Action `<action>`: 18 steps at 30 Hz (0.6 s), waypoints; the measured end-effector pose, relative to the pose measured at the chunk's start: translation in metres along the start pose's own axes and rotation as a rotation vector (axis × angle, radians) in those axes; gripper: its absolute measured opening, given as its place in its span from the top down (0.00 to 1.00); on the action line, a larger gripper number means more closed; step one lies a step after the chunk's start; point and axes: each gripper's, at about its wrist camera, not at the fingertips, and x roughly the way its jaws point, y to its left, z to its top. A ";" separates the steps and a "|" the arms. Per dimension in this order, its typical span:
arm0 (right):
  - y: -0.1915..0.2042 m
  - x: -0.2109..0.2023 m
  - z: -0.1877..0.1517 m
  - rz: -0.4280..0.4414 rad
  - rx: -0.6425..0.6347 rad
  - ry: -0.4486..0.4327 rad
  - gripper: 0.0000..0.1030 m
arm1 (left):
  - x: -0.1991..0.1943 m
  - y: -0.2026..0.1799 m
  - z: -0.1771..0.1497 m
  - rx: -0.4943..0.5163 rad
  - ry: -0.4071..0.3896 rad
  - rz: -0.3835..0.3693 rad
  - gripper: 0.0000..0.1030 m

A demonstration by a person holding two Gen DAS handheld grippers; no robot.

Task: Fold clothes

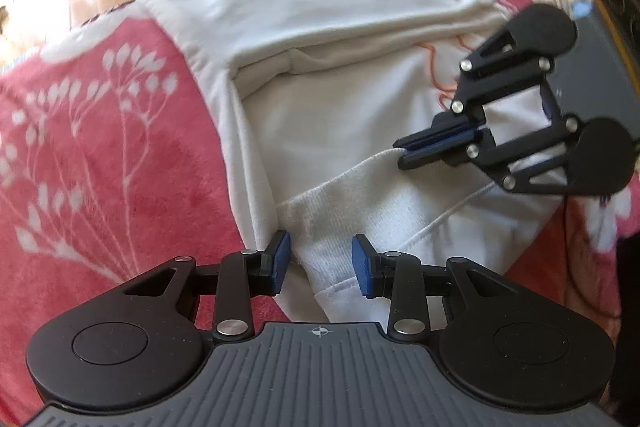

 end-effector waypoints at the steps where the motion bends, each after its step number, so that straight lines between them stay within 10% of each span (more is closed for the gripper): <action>1: -0.001 0.002 -0.001 0.001 0.008 0.003 0.98 | 0.000 0.000 0.000 -0.002 0.001 0.002 0.68; 18: -0.007 0.003 -0.009 -0.006 0.109 -0.009 0.92 | 0.006 -0.005 0.002 0.058 0.025 0.098 0.89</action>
